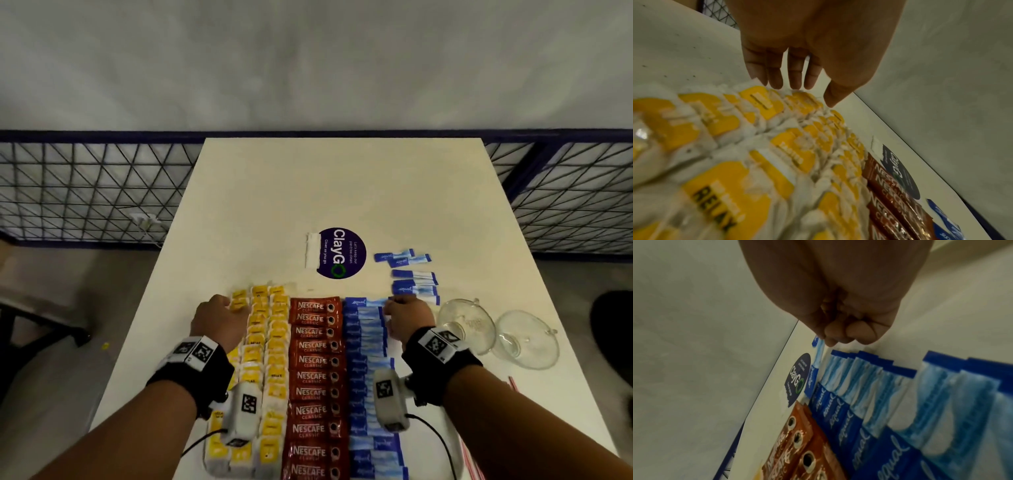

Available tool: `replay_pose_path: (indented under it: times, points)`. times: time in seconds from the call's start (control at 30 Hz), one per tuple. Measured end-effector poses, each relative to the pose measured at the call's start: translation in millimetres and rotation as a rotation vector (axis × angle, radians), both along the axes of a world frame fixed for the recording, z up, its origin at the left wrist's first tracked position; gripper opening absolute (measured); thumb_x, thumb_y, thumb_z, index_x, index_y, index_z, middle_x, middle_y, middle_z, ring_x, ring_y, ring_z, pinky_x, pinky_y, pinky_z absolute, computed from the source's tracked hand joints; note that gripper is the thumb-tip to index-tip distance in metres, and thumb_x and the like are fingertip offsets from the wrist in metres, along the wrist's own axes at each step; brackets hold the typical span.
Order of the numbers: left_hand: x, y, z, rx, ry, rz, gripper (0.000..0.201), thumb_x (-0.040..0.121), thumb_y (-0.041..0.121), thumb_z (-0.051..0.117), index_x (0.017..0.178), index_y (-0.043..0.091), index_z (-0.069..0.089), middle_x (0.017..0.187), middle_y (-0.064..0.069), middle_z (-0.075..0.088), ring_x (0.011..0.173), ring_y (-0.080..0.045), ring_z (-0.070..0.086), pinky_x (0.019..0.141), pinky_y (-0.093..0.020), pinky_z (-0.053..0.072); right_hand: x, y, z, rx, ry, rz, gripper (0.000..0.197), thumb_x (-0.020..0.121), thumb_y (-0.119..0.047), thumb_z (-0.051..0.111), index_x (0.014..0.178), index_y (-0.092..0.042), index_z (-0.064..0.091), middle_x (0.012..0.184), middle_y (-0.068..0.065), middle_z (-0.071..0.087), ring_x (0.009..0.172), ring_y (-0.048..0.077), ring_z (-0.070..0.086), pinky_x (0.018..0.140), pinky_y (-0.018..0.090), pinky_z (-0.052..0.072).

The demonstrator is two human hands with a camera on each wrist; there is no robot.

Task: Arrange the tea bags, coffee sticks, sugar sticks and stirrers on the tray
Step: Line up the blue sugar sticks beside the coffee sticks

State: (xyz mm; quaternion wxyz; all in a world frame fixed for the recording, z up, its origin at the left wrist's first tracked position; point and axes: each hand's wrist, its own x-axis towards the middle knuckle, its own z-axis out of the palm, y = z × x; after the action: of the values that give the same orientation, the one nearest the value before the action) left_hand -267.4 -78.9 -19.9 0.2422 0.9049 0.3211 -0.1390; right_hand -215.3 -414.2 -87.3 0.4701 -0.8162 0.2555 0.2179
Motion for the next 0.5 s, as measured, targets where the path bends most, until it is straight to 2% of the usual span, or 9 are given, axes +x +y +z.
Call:
replay_pose_path:
  times: [0.07,0.1,0.17,0.2,0.3,0.4,0.5]
  points:
    - [-2,-3,-1,-0.008,0.003,-0.005,0.049,0.088,0.041,0.061,0.125,0.010,0.056,0.126,-0.017,0.059,0.116,-0.036,0.055,0.096,-0.040,0.045,-5,10,25,-0.043,0.003,0.037,0.023,0.070,-0.049,0.055,0.074,-0.030,0.068,0.088,0.007,0.072,0.090,0.033,0.066,0.084,0.044,0.055]
    - [-2,-4,0,-0.014,-0.001,-0.005,0.047,0.088,0.040,0.061,0.124,0.010,0.057,0.125,-0.016,0.059,0.114,-0.036,0.055,0.095,-0.040,0.046,-9,17,46,-0.058,0.002,0.047,0.019,0.078,-0.044,0.059,0.080,-0.028,0.069,0.087,0.006,0.072,0.084,0.030,0.066,0.080,0.039,0.056]
    - [-2,-4,1,-0.031,-0.003,0.001,0.047,0.087,0.039,0.061,0.124,0.011,0.058,0.125,-0.016,0.059,0.114,-0.036,0.055,0.095,-0.040,0.047,-10,22,60,-0.086,0.024,0.066,0.019,0.091,-0.031,0.058,0.097,-0.016,0.067,0.086,0.005,0.066,0.067,0.020,0.059,0.061,0.022,0.052]
    - [-2,-4,2,-0.037,-0.004,0.003,0.047,0.087,0.039,0.062,0.125,0.011,0.057,0.126,-0.016,0.058,0.115,-0.036,0.055,0.095,-0.040,0.046,-10,23,64,-0.102,0.039,0.088,0.019,0.093,-0.028,0.057,0.102,-0.013,0.065,0.087,0.006,0.062,0.064,0.018,0.054,0.055,0.019,0.046]
    - [-3,-4,3,-0.053,0.005,0.011,0.049,0.088,0.038,0.062,0.127,0.010,0.055,0.130,-0.016,0.056,0.118,-0.035,0.054,0.097,-0.039,0.045,-11,24,73,-0.202,0.024,0.161,0.026,0.095,-0.029,0.053,0.113,-0.013,0.063,0.095,0.008,0.063,0.073,0.016,0.050,0.065,0.021,0.037]
    - [-4,-5,3,-0.069,0.008,0.012,0.050,0.089,0.033,0.063,0.131,0.008,0.051,0.134,-0.017,0.053,0.121,-0.034,0.052,0.098,-0.038,0.043,-11,27,76,-0.286,0.042,0.209,0.030,0.095,-0.034,0.052,0.115,-0.014,0.063,0.110,0.008,0.067,0.083,0.017,0.051,0.069,0.019,0.033]
    - [-4,-5,5,-0.067,0.005,0.014,0.050,0.089,0.030,0.063,0.131,0.007,0.050,0.134,-0.016,0.054,0.121,-0.034,0.052,0.097,-0.037,0.042,-12,28,79,-0.324,0.048,0.228,0.030,0.094,-0.036,0.053,0.113,-0.015,0.064,0.108,0.006,0.068,0.087,0.020,0.055,0.072,0.020,0.034]
